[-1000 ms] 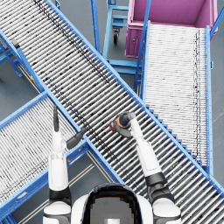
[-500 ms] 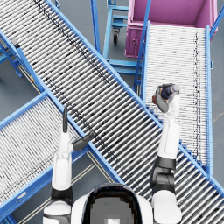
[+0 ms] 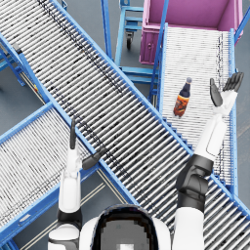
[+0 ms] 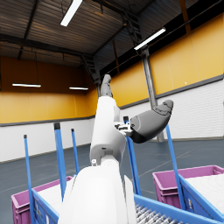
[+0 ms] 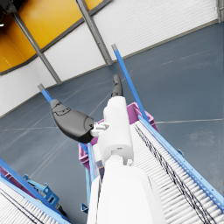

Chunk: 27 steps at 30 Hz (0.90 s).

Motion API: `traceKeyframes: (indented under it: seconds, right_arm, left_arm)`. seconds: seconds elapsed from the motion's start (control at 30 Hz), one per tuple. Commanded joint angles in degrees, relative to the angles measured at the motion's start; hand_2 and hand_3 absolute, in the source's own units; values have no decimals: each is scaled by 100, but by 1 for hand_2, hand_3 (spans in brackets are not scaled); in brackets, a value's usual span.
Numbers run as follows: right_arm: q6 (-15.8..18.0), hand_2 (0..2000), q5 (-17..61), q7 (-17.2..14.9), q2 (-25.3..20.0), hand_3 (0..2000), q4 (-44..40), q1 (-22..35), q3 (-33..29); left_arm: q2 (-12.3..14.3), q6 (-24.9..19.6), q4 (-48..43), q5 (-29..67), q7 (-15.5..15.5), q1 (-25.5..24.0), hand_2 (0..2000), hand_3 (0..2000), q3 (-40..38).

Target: Pick up the oil and place it on the left assembly line, put the cola on the right, and keep Sprite still

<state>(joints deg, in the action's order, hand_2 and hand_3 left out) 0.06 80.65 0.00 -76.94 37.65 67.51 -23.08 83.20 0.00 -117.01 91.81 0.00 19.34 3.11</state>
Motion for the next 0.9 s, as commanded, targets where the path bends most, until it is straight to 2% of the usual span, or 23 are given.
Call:
traceKeyframes:
  seconds: [0.03, 0.17, 0.27, 0.33, 0.57, 0.9]
  right_arm:
    - [-2, 0, 0, 0, -124, 0, 1817, -460, 351]
    - [-5, 0, 3, 0, -357, 0, 3636, -1536, 786]
    - [-6, 0, 6, 0, -549, 0, 4644, -2109, 715]
    - [-6, 0, 7, 0, -713, 0, 5195, -2497, 629]
    - [-6, 0, 7, 0, -905, 0, 6039, -3300, 823]
    - [-6, 0, 8, 0, -1074, 0, 6416, -3941, 1137]
  left_arm:
    - [5, 0, -19, 0, 0, 4, 0, 0, -13]
    - [28, 0, -54, 0, 0, 40, 0, 0, -43]
    - [40, 0, -53, 0, 0, 57, 0, 0, -77]
    - [71, 0, 71, 0, 0, 246, 0, 0, -141]
    - [115, 0, 593, 0, 0, 724, 0, 0, -359]
    - [101, 0, 1125, -1, 0, 724, 0, 0, -827]
